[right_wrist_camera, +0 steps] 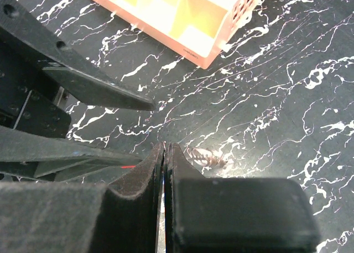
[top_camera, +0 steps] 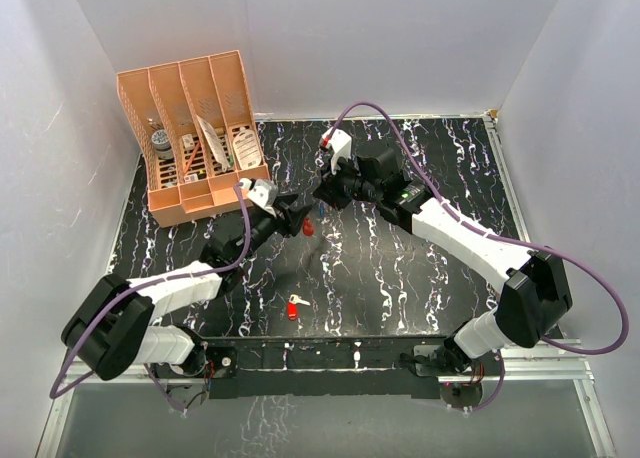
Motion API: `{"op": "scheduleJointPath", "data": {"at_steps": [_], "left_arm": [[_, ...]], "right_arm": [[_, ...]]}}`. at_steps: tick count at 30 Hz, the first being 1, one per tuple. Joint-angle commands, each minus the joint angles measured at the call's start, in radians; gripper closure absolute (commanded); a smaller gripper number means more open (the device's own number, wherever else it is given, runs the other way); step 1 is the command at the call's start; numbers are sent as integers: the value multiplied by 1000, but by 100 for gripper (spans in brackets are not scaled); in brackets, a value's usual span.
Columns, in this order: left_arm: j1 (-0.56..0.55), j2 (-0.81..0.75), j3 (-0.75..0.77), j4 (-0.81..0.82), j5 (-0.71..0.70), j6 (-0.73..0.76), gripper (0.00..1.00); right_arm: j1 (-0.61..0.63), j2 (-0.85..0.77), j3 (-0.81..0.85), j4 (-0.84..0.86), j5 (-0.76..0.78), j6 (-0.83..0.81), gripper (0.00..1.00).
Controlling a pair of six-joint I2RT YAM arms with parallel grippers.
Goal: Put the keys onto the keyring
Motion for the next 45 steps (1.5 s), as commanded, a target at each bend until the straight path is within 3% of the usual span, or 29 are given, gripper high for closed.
{"op": "scheduleJointPath", "data": {"at_steps": [1, 11, 22, 31, 39, 45], "left_arm": [[-6, -96, -38, 78, 27, 16, 49], [-10, -45, -7, 47, 109, 20, 46], [-49, -7, 22, 33, 16, 67, 46], [-76, -29, 17, 7, -106, 115, 52], [-79, -69, -14, -3, -143, 137, 61], [-79, -68, -15, -15, -145, 143, 62]], "right_arm": [[-3, -11, 62, 73, 16, 16, 100], [-3, -3, 84, 71, 1, 26, 100], [-3, -8, 95, 62, -26, 38, 100], [-4, -21, 89, 52, -28, 37, 100], [-3, -30, 87, 41, -18, 22, 100], [-4, -30, 86, 38, -22, 20, 100]]}}
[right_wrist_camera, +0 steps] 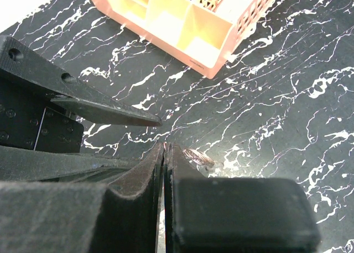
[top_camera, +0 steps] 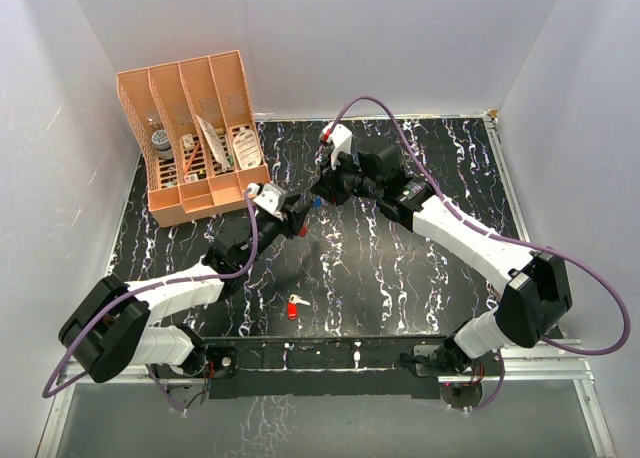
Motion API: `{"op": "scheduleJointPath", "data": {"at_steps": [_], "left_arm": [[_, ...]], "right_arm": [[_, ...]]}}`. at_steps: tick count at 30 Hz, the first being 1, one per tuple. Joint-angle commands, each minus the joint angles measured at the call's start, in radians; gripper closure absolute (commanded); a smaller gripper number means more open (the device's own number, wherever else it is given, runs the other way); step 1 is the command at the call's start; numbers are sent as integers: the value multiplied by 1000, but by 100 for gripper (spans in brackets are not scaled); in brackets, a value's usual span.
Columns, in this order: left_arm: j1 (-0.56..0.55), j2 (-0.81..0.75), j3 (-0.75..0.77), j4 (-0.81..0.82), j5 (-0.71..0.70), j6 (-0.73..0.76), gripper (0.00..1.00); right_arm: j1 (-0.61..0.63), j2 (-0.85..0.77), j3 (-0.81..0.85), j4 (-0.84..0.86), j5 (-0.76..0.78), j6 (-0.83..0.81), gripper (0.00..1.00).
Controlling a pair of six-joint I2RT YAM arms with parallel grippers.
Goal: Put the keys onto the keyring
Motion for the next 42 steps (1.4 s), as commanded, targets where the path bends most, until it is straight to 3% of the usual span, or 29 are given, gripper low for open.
{"op": "scheduleJointPath", "data": {"at_steps": [1, 13, 19, 25, 30, 42], "left_arm": [[-5, -35, -11, 14, -12, 20, 61], [-7, -7, 5, 11, -13, 15, 62], [-8, 8, 21, 6, -14, 13, 86], [-10, -1, 28, -8, -30, 26, 100], [-11, -26, 24, -13, -25, 30, 100], [-18, -45, 36, -26, 10, 1, 100]], "right_arm": [[-3, -30, 49, 40, -2, -13, 100], [-3, -29, 65, 42, -17, -14, 100], [-4, -30, 61, 41, -19, -13, 100], [-3, -29, 55, 38, -9, -16, 100], [-3, -37, 12, 76, 17, 2, 100], [-4, -113, -202, 455, 63, 168, 100]]}}
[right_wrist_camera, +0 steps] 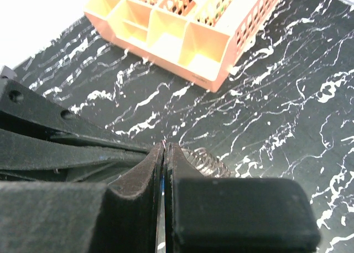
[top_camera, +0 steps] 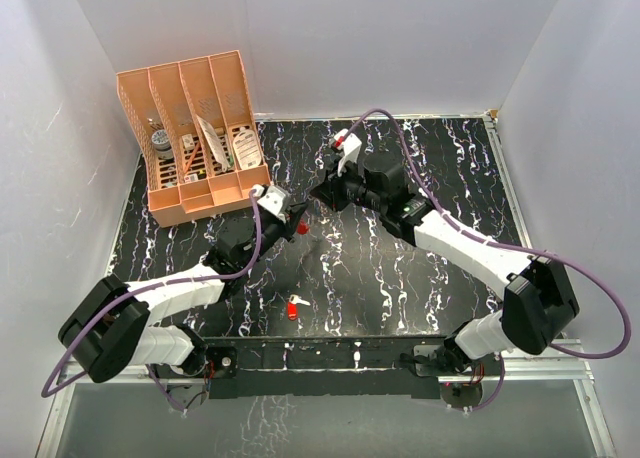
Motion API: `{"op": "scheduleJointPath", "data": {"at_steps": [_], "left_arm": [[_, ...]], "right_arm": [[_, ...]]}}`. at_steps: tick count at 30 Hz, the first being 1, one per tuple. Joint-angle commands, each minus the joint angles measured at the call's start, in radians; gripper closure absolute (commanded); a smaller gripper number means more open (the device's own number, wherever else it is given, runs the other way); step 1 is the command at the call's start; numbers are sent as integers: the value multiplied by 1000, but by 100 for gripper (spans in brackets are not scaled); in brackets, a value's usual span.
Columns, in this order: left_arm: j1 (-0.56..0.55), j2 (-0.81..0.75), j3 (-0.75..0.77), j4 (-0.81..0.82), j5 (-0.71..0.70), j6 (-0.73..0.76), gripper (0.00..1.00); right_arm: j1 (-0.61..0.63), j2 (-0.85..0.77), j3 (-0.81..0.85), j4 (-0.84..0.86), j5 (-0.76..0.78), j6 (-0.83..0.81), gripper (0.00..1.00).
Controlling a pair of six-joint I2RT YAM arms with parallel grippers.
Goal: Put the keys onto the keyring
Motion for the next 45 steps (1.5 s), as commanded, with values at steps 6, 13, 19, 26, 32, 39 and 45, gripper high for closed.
{"op": "scheduleJointPath", "data": {"at_steps": [6, 13, 19, 26, 32, 39, 45], "left_arm": [[-8, -42, 39, 46, 24, -29, 100], [-12, -28, 61, 49, 38, -46, 100], [-16, -28, 66, 47, 38, -44, 100], [-19, -37, 65, 39, 28, -31, 100], [-19, -46, 60, 30, 4, -15, 100], [-19, -59, 56, 20, -23, 3, 100], [-19, -63, 56, 12, -37, 11, 100]], "right_arm": [[-3, -93, -71, 280, 47, 72, 100], [-3, -98, -105, 346, 48, 94, 100], [-3, -98, -102, 355, 44, 96, 100], [-3, -99, -86, 328, 40, 84, 100], [-3, -105, -62, 281, 40, 52, 100], [-4, -117, -54, 253, 45, 36, 100], [-3, -125, -54, 246, 44, 31, 100]]}}
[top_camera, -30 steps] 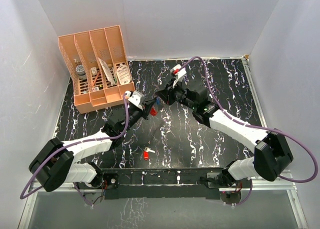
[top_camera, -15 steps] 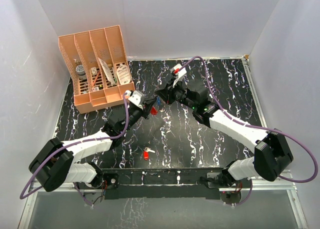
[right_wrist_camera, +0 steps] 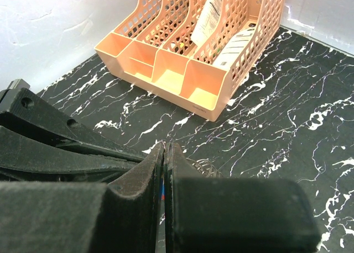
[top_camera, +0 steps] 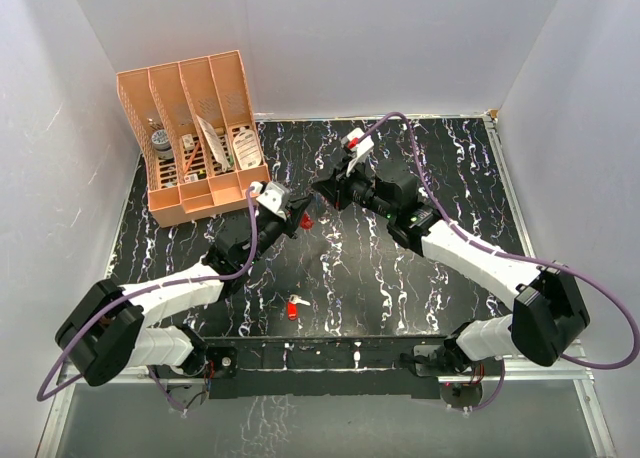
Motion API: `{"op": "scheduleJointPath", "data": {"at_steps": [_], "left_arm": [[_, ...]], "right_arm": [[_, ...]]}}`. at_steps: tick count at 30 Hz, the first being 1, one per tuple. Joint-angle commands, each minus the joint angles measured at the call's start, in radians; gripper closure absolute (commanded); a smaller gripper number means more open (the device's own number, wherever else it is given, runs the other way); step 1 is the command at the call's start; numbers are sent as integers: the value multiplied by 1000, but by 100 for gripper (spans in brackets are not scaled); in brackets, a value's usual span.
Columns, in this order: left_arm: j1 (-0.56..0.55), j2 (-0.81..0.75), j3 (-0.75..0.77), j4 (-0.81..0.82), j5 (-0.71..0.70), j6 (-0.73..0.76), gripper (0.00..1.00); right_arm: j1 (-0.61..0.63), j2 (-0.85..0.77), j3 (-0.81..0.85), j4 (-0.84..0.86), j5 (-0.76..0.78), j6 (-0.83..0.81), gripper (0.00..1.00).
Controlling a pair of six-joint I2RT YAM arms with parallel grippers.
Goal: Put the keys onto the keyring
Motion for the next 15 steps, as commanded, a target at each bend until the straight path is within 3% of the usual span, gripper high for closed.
{"op": "scheduleJointPath", "data": {"at_steps": [1, 15], "left_arm": [[-5, -42, 22, 14, -30, 23, 100], [-5, -38, 23, 14, -26, 20, 100]], "right_arm": [[-3, -48, 55, 40, 7, -16, 100], [-2, -53, 65, 8, -5, -34, 100]]}}
